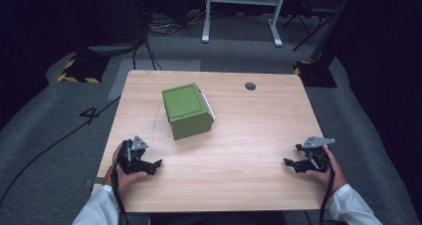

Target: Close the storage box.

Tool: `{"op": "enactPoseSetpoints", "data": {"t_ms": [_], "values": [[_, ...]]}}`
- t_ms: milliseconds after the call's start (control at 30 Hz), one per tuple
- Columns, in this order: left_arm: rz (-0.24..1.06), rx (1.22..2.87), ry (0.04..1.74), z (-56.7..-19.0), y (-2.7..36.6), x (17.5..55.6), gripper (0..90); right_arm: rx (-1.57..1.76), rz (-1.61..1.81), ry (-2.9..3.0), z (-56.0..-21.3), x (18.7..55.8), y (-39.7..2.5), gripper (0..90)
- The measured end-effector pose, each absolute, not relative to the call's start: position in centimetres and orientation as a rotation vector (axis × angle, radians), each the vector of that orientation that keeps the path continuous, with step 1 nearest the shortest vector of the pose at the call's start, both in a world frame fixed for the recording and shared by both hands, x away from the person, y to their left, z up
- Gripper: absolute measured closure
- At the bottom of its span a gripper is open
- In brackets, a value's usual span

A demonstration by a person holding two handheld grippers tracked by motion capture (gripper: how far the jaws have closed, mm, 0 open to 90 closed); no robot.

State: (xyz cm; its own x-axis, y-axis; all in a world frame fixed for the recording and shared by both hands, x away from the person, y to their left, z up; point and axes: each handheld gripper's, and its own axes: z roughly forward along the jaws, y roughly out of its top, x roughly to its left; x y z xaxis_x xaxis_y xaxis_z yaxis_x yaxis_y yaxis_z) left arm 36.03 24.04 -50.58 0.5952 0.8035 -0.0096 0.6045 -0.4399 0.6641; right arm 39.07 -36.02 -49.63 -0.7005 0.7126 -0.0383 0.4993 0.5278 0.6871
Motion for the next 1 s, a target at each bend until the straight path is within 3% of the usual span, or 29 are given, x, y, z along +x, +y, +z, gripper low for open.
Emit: {"op": "enactPoseSetpoints", "data": {"t_ms": [1000], "values": [[0.410, 2.190, 1.114, -50.59, 24.02, 35.99, 0.3, 1.083, 1.037, 2.362, -50.38, 37.96, -37.51, 16.1]]}}
